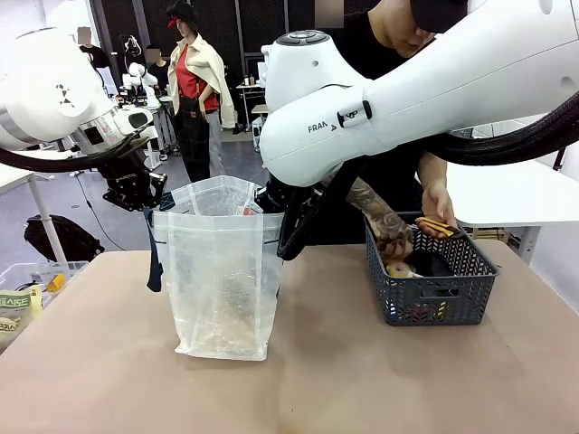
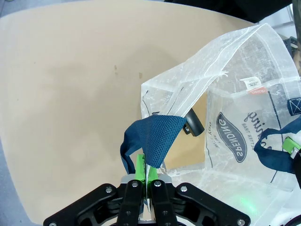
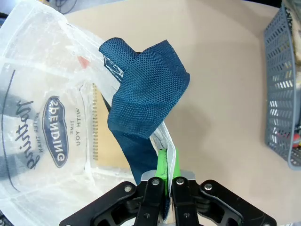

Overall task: Transfer purchased items from the store into the shopping bag.
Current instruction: Move the Reusable shopping bag to the right side of the table.

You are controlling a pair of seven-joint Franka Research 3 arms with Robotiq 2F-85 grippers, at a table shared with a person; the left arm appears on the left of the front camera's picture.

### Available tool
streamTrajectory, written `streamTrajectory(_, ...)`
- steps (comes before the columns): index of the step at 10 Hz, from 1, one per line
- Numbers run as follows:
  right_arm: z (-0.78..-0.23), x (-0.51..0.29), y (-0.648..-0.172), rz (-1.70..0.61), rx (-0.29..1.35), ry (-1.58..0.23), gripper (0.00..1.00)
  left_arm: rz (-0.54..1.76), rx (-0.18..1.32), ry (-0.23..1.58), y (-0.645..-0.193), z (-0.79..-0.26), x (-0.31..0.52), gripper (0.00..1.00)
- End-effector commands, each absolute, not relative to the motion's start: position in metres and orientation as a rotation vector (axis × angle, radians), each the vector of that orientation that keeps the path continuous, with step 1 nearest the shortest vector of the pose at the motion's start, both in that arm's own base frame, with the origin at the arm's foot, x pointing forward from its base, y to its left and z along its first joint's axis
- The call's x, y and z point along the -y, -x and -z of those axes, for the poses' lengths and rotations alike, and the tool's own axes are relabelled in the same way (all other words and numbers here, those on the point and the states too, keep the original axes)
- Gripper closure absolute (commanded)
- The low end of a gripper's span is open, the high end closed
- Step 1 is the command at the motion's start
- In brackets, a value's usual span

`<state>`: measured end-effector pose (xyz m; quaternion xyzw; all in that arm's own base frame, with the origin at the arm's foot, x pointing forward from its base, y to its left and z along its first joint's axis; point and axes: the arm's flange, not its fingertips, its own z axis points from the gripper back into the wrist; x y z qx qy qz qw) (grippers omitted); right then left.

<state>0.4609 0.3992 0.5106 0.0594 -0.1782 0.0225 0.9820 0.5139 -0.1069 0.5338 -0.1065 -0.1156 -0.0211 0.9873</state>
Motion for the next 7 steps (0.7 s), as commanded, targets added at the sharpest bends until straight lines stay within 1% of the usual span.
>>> streamTrajectory(1, -0.5118, -0.3985, -0.4613, -0.043, 0.364, -0.124, 1.00, 0.037, 0.236, 0.214, -0.5145, -0.5359, 0.1046, 1.00)
streamTrajectory(7, -0.5118, -0.3985, -0.4613, -0.043, 0.364, -0.124, 1.00, 0.037, 0.236, 0.214, -0.5145, -0.5359, 0.1046, 1.00)
